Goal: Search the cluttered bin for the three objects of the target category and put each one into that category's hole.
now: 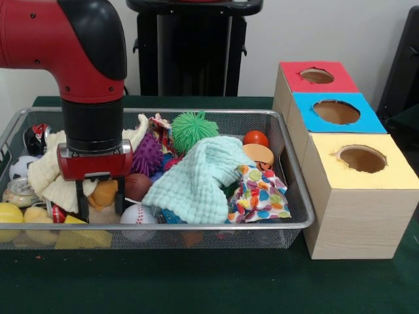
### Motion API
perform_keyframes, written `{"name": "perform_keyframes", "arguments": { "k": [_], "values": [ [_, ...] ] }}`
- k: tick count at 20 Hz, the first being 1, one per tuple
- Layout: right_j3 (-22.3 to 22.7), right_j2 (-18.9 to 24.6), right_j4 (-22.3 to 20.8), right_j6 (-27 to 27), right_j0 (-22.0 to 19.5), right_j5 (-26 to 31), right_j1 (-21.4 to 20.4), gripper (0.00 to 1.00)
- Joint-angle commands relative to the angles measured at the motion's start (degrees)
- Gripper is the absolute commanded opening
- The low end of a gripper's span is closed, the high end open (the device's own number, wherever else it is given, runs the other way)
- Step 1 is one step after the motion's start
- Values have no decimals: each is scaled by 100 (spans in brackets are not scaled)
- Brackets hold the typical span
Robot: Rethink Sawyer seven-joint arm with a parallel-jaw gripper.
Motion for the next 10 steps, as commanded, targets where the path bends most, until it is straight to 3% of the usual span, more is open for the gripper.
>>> {"name": "perform_keyframes", "arguments": {
  "k": [1, 5, 10],
  "values": [
    [301, -74, 39, -1260, 86, 981, 93, 100],
    [186, -205, -81, -1258, 169, 1036, 154, 100],
    [249, -209, 83, -1198, 239, 1253, 167, 100]
  ]
}}
